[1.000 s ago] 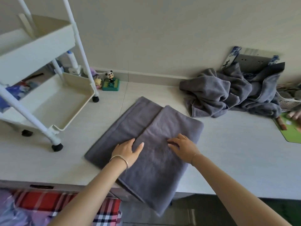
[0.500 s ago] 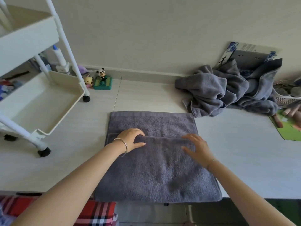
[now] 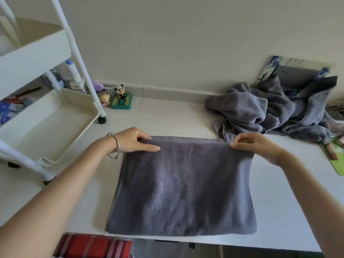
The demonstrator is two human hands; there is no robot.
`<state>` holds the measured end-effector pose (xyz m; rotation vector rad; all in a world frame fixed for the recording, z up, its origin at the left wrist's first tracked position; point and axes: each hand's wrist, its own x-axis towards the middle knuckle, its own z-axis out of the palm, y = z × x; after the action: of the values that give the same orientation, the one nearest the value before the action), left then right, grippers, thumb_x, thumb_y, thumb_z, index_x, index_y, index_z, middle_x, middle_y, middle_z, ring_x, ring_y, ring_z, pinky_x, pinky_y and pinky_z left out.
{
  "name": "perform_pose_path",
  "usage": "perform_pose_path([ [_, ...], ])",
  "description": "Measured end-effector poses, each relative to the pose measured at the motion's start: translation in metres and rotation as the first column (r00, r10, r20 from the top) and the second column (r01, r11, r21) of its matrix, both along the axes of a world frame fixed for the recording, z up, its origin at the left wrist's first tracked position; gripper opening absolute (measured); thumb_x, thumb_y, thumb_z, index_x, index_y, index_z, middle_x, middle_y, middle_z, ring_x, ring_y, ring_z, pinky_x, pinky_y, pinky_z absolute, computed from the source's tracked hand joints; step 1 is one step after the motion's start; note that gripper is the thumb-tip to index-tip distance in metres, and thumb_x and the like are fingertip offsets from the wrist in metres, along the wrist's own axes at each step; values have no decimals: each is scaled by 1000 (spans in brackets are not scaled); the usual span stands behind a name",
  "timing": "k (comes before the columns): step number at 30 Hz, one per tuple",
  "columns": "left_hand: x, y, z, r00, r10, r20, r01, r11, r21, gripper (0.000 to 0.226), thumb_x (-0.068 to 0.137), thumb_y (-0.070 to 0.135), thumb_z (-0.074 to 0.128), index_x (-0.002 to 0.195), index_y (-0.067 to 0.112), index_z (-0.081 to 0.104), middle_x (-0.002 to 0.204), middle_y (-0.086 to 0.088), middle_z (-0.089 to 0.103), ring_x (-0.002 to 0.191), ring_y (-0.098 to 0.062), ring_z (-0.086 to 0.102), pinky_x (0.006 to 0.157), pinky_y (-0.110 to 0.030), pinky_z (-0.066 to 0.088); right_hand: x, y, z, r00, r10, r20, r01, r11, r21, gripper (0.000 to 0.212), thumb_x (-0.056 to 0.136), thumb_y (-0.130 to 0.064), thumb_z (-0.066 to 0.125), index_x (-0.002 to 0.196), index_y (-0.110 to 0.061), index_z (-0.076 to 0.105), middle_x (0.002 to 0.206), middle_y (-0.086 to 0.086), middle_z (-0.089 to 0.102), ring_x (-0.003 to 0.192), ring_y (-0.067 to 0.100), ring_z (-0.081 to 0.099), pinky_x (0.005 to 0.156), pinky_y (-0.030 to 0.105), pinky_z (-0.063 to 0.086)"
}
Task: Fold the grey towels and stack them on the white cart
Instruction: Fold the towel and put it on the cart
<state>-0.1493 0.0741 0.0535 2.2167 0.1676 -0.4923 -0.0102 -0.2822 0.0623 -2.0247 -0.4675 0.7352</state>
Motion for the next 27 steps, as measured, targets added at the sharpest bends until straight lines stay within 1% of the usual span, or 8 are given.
perform_pose_path([
  [4,23,12,-23,964,171,205,-219,945,244,31,79,50,67,97,25,70,100,4,70,95,-14,63,83,-28,45,25,29,-36,941,-324,103,316,945,87,15,74,-26,78,79,-16,67,77,-7,67,75,0,59,72,8,45],
  [6,22,13,-56,985,114,130,-167,820,548,50,82,56,59,123,29,55,124,3,60,116,-22,51,93,-33,38,25,37,-74,914,-385,130,387,922,6,28,73,-26,80,92,-9,67,89,2,67,86,13,61,82,26,50],
  [9,7,23,-95,969,241,54,-221,747,627,66,81,60,57,135,24,41,135,-1,49,124,-25,42,98,-35,35,13,35,-117,900,-397,179,419,902,-109,26,77,-20,77,92,-4,63,84,8,65,84,26,62,74,33,49],
  [11,-1,31,-108,921,362,142,-380,758,531,67,77,58,64,131,22,45,132,-3,52,121,-27,45,97,-35,38,8,33,-125,864,-441,244,471,879,-80,18,81,-18,73,74,-10,58,69,4,60,70,23,56,61,30,40],
  [14,-9,34,-111,741,652,163,-668,739,83,53,73,35,78,117,14,57,116,-6,61,109,-26,56,89,-32,45,7,33,-127,841,-465,275,496,867,-51,33,87,-18,66,62,-13,45,59,-1,47,59,14,42,53,25,32],
  [19,-20,38,-96,892,443,-92,-435,895,101,43,78,31,75,114,15,58,108,3,62,98,-15,57,84,-24,43,1,29,-127,852,-442,280,469,883,-34,26,88,-18,63,69,-10,47,63,1,49,60,16,43,54,24,33],
  [22,-21,34,-93,930,362,60,-366,905,217,39,86,30,66,120,13,57,112,-5,64,105,-22,59,86,-24,45,-2,31,-128,860,-407,308,438,898,-37,19,89,-19,62,75,-14,50,70,-2,54,69,18,49,61,26,38],
  [27,-7,19,-78,703,685,188,-597,713,-368,10,91,24,60,101,23,60,94,13,64,87,3,56,75,-12,41,2,31,-123,807,-517,286,504,855,121,15,92,-17,57,88,-3,54,82,16,60,78,22,54,76,41,45],
])
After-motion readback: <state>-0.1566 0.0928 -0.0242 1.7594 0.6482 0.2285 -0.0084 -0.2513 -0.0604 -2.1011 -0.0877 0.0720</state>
